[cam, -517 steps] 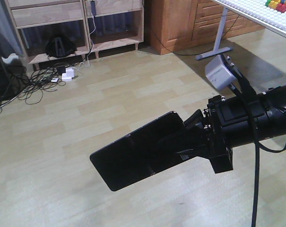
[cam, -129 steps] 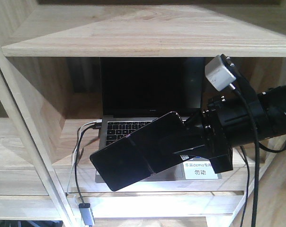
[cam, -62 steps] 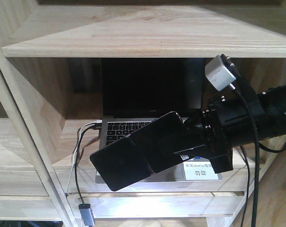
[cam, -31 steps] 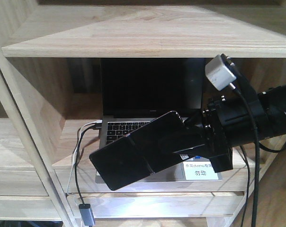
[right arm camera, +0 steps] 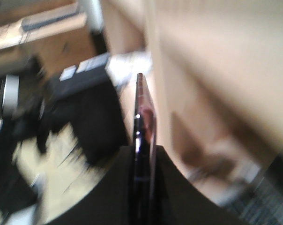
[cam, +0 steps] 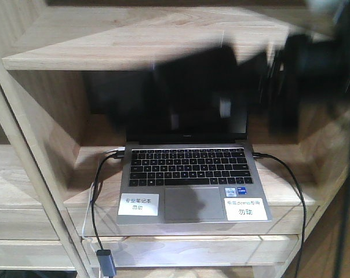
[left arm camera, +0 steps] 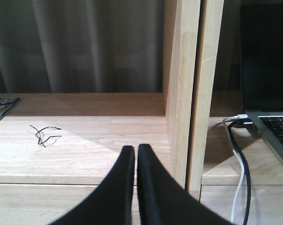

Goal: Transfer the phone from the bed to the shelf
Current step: 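Raise the right gripper with the phone above the upper shelf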

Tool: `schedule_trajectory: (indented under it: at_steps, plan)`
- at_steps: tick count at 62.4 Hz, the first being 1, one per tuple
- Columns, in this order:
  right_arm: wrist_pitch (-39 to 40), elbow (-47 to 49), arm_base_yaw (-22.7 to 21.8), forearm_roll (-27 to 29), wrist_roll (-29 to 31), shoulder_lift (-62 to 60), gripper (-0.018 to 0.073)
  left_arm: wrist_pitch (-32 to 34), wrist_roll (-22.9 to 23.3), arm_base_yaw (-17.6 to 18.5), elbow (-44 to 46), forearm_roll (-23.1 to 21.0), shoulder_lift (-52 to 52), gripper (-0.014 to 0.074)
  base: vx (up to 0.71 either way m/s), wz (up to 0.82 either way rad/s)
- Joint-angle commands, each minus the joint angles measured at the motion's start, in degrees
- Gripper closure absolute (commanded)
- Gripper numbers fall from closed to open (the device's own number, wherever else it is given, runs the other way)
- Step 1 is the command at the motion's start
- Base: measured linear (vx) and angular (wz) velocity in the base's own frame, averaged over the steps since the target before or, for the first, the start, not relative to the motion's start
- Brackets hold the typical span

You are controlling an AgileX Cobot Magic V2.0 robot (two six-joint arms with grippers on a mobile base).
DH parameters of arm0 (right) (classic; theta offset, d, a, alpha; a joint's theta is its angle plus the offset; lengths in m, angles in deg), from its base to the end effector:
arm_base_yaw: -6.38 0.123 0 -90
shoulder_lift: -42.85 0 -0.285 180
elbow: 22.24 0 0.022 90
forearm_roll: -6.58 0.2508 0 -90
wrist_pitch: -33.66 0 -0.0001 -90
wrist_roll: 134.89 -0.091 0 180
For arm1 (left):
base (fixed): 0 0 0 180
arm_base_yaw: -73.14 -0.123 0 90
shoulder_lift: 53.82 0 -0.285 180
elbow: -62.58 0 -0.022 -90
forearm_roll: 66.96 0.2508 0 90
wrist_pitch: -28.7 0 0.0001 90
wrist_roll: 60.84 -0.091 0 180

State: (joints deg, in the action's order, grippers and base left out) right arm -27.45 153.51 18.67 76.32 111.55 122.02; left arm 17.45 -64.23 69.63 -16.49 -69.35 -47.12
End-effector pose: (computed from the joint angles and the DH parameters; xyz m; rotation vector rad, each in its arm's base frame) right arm 0.2184 0.1241 0.4311 -1.0016 1.6467 0.9419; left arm 0.0557 0.0027 0.1855 -0.0303 1.6932 0.0527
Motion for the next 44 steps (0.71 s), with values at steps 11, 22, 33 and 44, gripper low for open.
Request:
schedule_trajectory:
  at_steps: [11,22,33,44]
  plan:
    - [7.17,18.97,-0.17,5.76,-2.91,2.93,0.0561,3.99,0.00,-0.02,-0.41,-0.53,-0.48,0.0595,0.00,0.00]
    - [7.37,28.96,-0.17,8.93,-5.02,10.05,0.0561,3.99,0.00,-0.02,-0.41,-0.53,-0.48,0.0595,0.00,0.00]
    - [8.67,36.32,2.39,12.86,-5.36,17.80,0.0561,3.99,0.00,-0.02,-0.41,-0.53,-0.48,0.0595,0.00,0.00]
    - [12.11,41.75,6.86,12.11,-4.69,25.05,0.0561,3.99,0.00,-0.02,-0.41,-0.53,-0.48,0.0595,0.00,0.00]
